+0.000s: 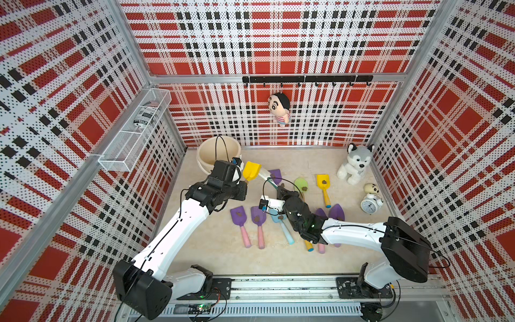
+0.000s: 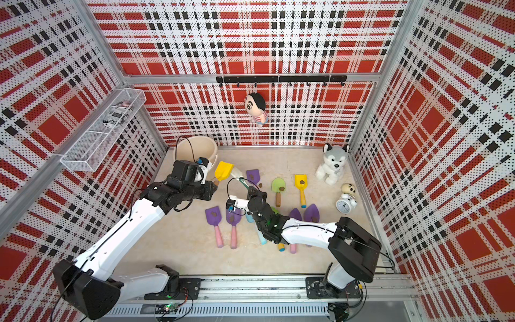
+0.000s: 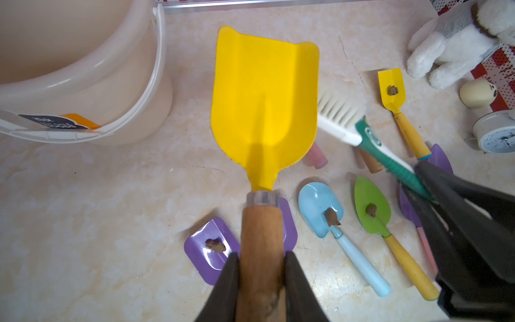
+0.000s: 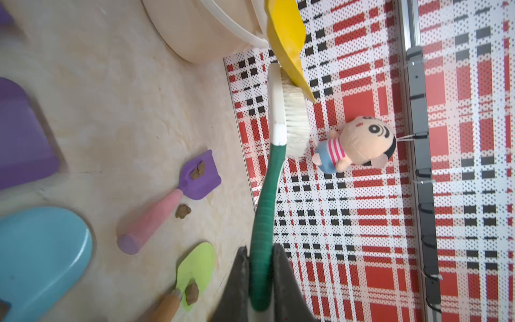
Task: Brush the soil off the hand trowel and place it into the bucket
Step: Brush off the soil from the hand trowel.
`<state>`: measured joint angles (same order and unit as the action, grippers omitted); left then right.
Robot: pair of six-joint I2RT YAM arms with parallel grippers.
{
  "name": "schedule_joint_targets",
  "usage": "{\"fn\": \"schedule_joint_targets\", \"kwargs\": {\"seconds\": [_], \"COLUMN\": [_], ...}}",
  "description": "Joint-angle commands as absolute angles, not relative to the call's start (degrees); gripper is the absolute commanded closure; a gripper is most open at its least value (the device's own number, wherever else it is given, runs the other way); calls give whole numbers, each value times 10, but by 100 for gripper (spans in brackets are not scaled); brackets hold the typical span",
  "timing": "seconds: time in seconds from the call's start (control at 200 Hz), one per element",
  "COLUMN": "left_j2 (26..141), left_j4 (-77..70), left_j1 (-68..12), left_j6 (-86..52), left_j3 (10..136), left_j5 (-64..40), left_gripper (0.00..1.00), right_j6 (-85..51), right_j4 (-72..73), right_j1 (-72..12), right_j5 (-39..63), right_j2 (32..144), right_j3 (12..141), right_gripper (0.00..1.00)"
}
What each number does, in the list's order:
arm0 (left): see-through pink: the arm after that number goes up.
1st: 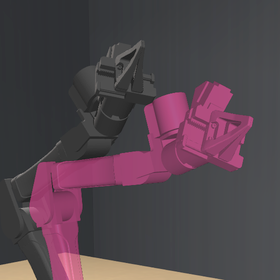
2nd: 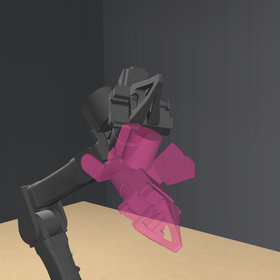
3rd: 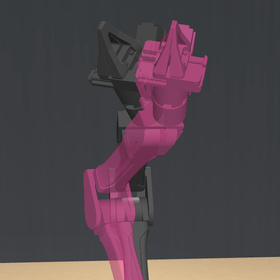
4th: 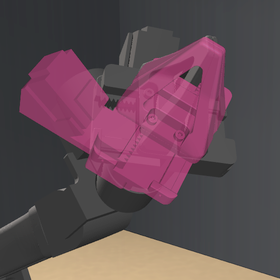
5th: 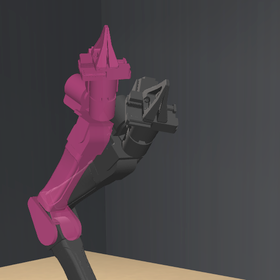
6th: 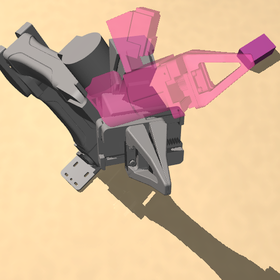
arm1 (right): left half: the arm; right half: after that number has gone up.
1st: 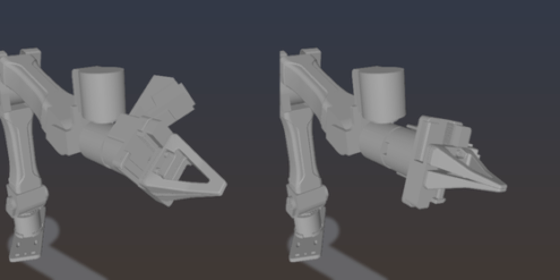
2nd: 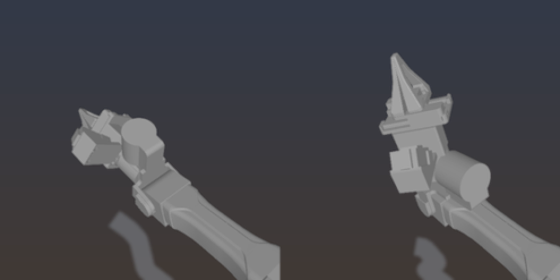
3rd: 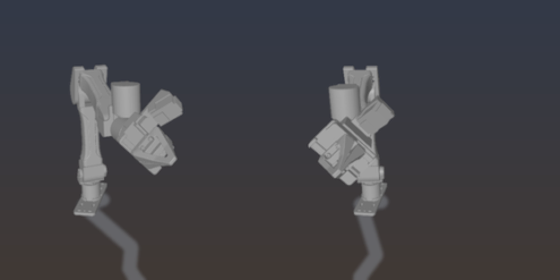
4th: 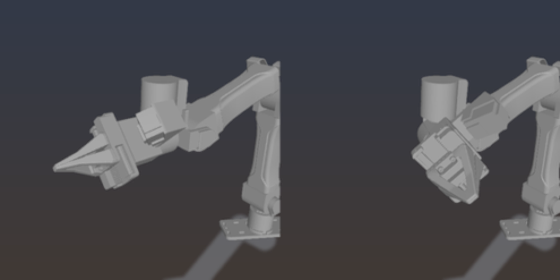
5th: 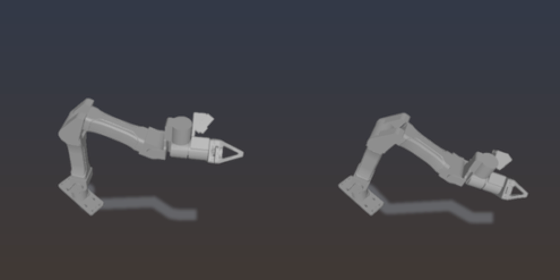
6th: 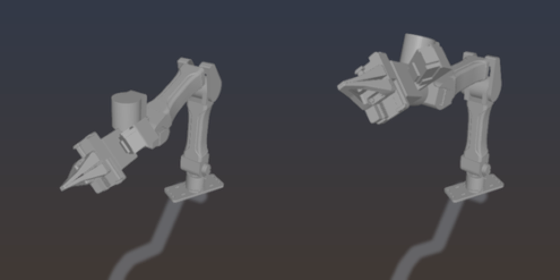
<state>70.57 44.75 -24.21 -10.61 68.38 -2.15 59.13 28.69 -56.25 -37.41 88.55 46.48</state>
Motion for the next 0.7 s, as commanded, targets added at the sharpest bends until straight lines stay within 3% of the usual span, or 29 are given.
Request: {"fn": "schedule_joint_targets", "kwargs": {"seconds": [0.0, 0.256, 0.696], "left_j2": [696, 691, 720], "left_j4": [470, 463, 432], "left_j1": [-246, -247, -276], "left_j6": [-101, -107, -114], "left_j3": [677, 702, 681], "left_j5": [-26, -42, -42], "left_gripper": [100, 100, 100], "right_j6": [559, 519, 591], "right_j4": [353, 318, 341], "right_j1": [-549, -571, -620], "right_j5": [-388, -391, -398], "right_j2": [870, 894, 909], "right_j3": [450, 436, 476], "right_gripper": [100, 100, 100]}}
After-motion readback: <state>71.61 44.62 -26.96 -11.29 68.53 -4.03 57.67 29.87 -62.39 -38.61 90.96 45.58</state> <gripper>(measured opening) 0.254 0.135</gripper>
